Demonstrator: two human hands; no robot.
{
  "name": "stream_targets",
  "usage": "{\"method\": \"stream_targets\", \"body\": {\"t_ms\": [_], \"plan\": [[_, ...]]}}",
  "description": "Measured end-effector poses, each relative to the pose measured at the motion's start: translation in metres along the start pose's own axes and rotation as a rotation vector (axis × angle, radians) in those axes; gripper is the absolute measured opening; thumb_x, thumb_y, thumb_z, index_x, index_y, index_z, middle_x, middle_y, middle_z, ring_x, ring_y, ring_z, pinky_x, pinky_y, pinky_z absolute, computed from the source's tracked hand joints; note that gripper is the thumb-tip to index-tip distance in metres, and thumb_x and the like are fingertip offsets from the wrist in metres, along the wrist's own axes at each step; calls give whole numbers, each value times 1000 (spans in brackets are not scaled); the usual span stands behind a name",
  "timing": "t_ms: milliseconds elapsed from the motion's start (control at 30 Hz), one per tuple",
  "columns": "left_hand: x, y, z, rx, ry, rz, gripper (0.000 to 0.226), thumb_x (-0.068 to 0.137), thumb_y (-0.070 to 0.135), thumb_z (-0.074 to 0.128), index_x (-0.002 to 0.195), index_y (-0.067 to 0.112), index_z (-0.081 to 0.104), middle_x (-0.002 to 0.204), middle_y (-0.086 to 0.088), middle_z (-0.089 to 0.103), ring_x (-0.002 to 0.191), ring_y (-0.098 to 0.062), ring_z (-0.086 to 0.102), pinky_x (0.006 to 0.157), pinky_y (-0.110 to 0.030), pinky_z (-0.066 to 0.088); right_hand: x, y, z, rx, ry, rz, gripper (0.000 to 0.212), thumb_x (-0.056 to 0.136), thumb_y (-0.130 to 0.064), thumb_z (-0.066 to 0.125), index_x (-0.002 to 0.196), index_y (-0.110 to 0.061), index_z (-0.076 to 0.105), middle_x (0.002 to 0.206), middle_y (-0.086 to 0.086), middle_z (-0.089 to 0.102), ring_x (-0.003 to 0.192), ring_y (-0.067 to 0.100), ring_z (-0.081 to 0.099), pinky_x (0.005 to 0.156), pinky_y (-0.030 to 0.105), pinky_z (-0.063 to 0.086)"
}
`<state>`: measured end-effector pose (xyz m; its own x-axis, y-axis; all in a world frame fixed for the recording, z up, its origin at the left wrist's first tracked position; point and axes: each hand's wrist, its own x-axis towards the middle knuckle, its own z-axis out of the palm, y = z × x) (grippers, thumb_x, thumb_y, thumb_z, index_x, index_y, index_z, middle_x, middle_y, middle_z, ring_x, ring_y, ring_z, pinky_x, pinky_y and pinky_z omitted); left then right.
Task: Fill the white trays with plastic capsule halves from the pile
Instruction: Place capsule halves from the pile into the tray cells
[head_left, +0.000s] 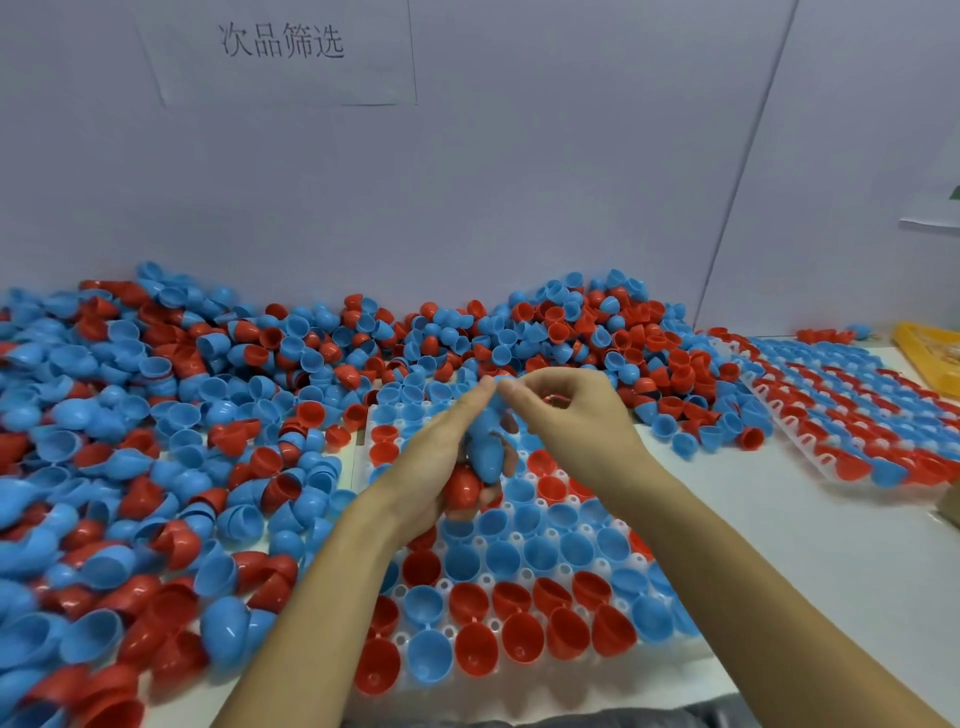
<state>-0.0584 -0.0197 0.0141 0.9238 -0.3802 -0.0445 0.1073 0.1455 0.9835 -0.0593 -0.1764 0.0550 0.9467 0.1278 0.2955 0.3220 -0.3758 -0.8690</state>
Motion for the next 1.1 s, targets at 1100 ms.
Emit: {"method": "stream_targets", "body": {"t_ms": [1100], "plan": [[-4,8,-34,-365,528,202,30,100,31,40,95,12,63,70,-1,58,48,-13,48,35,-18,30,-86,44,-124,-1065,-545,238,11,86,-46,72,94,-47,65,92,-25,56,84,2,56,71,18,50]]}}
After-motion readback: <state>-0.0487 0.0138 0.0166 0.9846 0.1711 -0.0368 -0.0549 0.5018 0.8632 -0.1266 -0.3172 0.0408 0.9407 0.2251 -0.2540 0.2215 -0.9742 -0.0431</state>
